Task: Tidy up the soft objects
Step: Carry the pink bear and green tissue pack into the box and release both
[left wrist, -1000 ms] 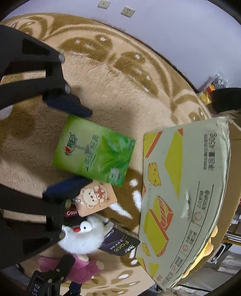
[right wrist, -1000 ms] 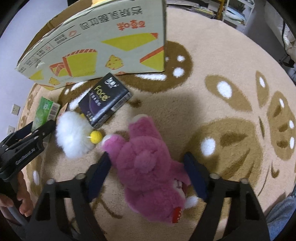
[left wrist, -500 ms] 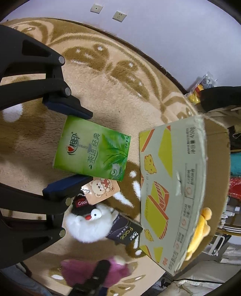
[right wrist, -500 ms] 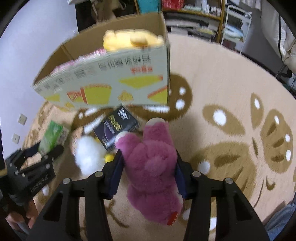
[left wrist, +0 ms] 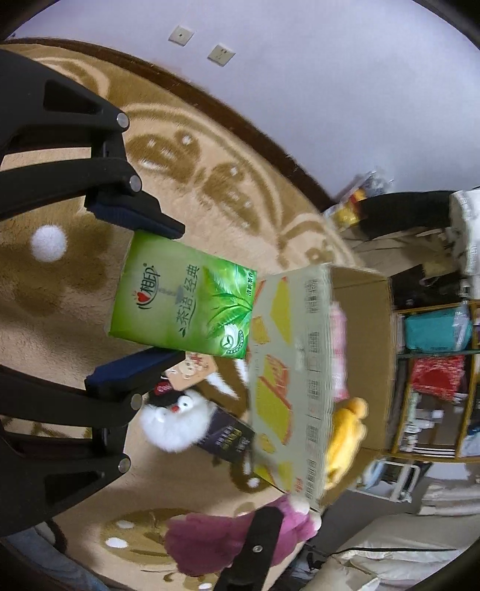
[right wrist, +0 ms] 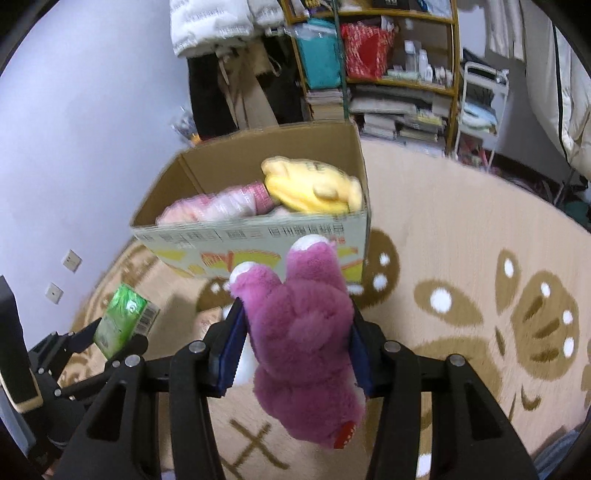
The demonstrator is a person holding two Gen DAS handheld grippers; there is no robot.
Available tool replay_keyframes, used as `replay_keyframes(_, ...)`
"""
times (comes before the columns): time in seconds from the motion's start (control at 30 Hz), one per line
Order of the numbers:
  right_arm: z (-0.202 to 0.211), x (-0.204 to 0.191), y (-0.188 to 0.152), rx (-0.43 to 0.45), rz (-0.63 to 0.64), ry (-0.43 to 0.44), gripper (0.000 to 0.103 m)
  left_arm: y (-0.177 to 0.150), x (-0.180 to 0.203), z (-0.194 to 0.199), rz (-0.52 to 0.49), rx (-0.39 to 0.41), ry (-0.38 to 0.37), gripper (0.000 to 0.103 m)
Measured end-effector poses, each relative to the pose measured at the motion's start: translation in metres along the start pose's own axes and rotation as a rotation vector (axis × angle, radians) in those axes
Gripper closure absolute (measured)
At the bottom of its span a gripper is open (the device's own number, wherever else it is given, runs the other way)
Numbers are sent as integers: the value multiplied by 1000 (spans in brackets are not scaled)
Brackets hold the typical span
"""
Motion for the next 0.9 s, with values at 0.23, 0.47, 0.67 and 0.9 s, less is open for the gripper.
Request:
replay_keyframes(0.23,32,-21,20,120,39,47,50,19,-6,35,-2,137,55,45)
replay_keyframes(0.47,59,-35,42,231,63,72,50,38,-15,59,31,251,106,45)
replay_keyframes(0.67,68,-43,59,291,78,69,50,61,-27,73,32,311,152,45)
replay_keyframes(0.9,62,-43,86,346,117,-2,50,89,-41,76,54,353,165,45)
Point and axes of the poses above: each gripper's, at about its wrist camera, not at the fingertips, and z roughly against the way its jaws point, x to its right, y to its top, the point moved 7 cm from there along -z, roughly the way its jaws point, and after that the axes turned 11 degrees about -z, right-handed, at the moved point
